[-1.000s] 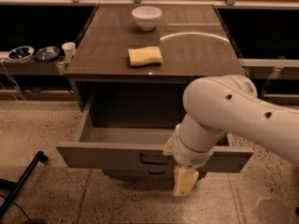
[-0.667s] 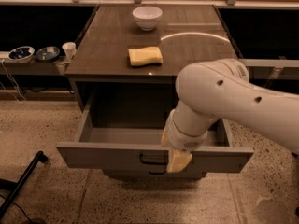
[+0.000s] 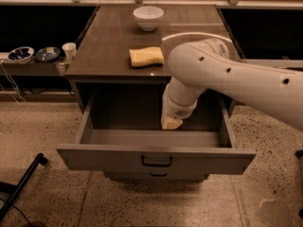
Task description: Open top drawer
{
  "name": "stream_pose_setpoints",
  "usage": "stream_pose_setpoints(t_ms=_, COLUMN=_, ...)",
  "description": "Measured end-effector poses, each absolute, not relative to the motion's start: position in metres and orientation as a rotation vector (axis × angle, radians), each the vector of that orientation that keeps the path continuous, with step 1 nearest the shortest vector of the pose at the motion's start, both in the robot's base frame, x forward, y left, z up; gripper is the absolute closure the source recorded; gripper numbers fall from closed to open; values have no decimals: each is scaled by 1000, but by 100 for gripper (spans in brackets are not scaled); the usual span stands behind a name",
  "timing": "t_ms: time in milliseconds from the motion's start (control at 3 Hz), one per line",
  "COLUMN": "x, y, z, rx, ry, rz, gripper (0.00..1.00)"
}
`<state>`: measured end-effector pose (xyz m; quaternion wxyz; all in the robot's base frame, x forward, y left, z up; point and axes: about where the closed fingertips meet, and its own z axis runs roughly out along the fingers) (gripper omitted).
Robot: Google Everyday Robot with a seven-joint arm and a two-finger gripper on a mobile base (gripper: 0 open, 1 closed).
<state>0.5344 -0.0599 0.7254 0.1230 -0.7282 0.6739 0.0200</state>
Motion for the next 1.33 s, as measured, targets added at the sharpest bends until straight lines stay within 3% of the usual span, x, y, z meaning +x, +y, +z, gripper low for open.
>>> stream_pose_setpoints(t_ms=667, x=576, y=-74, z=651, rx=-2081, ry=2077, rz=123, gripper=100)
stream_pose_setpoints(t_ms=1333, x=526, y=-73, z=612, rx=-2098, ry=2068, rz=324, gripper=100)
